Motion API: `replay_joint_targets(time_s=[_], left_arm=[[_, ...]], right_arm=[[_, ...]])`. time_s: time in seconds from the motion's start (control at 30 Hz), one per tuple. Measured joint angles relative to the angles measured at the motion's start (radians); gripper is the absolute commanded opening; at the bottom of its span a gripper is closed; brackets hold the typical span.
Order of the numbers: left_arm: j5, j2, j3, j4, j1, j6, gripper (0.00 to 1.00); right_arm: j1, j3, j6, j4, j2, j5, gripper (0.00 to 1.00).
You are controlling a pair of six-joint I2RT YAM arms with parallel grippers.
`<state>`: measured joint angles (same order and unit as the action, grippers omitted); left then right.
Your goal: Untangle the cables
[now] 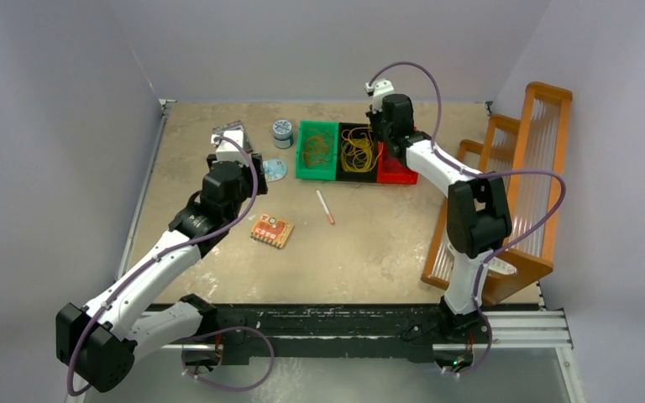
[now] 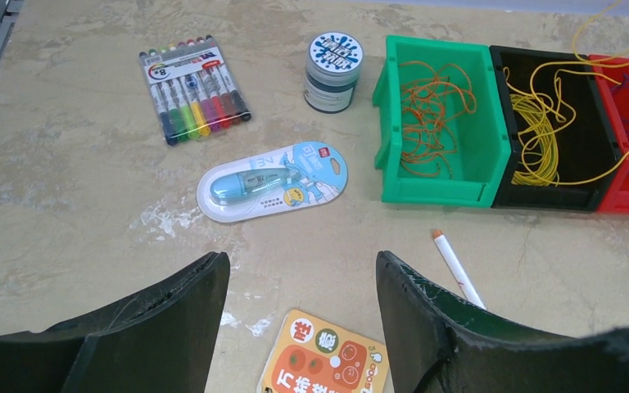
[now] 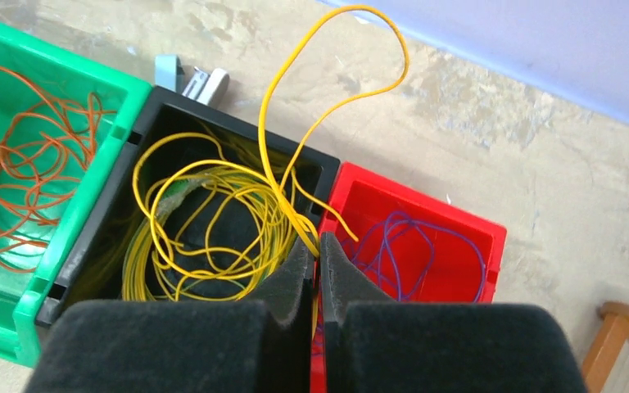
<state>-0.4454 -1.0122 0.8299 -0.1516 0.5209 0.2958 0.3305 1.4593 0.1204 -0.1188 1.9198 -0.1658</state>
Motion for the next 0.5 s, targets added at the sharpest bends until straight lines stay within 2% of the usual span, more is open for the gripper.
replay_joint_targets(time_s=[0.27, 0.5], left_arm=[[0.003, -0.002, 0.000, 0.000, -0.004, 0.000, 0.65], [0.006, -0.002, 0.000, -0.001, -0.004, 0.000, 0.65]], right_arm=[[0.038, 0.108, 0.075, 0.029, 0.053, 0.086, 0.00], [0.065, 0.160, 0.090, 0.141, 0.115, 0.097, 0.00]])
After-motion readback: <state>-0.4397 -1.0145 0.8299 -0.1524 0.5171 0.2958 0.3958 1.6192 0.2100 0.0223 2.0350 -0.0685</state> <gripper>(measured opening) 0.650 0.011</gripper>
